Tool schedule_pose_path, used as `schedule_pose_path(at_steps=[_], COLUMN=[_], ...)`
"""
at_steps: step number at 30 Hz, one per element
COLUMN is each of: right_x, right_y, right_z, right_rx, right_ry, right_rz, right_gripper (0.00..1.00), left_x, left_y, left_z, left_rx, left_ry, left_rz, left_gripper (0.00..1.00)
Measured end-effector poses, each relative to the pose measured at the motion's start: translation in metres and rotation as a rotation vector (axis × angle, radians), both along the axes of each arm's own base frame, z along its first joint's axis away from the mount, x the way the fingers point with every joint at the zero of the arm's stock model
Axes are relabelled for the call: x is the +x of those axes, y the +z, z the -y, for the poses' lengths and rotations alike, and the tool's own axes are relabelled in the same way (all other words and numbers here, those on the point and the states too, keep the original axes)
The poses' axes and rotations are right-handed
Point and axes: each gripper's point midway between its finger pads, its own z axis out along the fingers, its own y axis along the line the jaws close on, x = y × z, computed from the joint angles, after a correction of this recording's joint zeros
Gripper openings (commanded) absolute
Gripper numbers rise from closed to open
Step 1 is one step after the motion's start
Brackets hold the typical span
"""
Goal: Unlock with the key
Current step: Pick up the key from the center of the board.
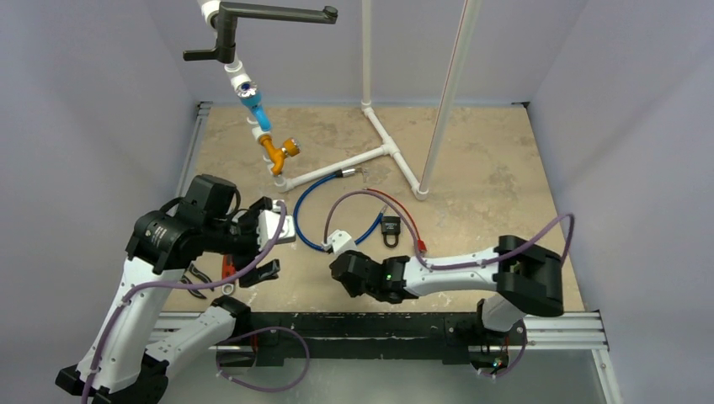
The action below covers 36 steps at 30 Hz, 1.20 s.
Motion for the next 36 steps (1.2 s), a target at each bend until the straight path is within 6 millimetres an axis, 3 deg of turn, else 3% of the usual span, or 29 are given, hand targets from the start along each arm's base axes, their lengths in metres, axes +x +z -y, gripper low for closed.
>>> schedule_pose_path(at_steps=[6, 11, 14, 19, 23, 27, 33, 36], right_x=[-0.003, -0.015, -0.024, -0.035, -0.042, -0.044, -0.048, -0.049], right_y=[0.065, 0.114, 0.143, 0.185, 0.205, 0.219, 0.223, 0.219], right_z=[0.004, 0.003, -0.003, -0.017, -0.024, -0.031, -0.037, -0.040], right_rx=[0.147, 0.259, 0.316, 0.400, 0.436, 0.459, 0.458, 0.441], right_ry=[0.080, 0.168, 0.227, 0.303, 0.352, 0.379, 0.411, 0.424], right_rz=[0.070, 0.085, 0.073, 0.063, 0.056, 0.059, 0.047, 0.037], right_gripper=[0.06, 0.07, 0.07, 0.07, 0.07, 0.07, 0.07, 0.07], left_x=[0.013, 0.028, 0.034, 0.041, 0.029, 0.020, 0.020, 0.017], left_y=[-0.028, -0.048, -0.037, 0.002, 0.004, 0.005, 0.012, 0.012], left_z=[0.002, 0.006, 0.014, 0.040, 0.052, 0.057, 0.061, 0.065], left_rx=[0.040, 0.046, 0.016, -0.052, -0.080, -0.076, -0.055, -0.058], left_ry=[-0.117, -0.323, -0.426, -0.560, -0.676, -0.765, -0.824, -0.865], left_rz=[0.083, 0.425, 0.686, 1.011, 1.153, 1.233, 1.328, 1.377], left_gripper=[1.00, 1.00, 1.00, 1.00, 0.99, 0.90, 0.72, 0.69])
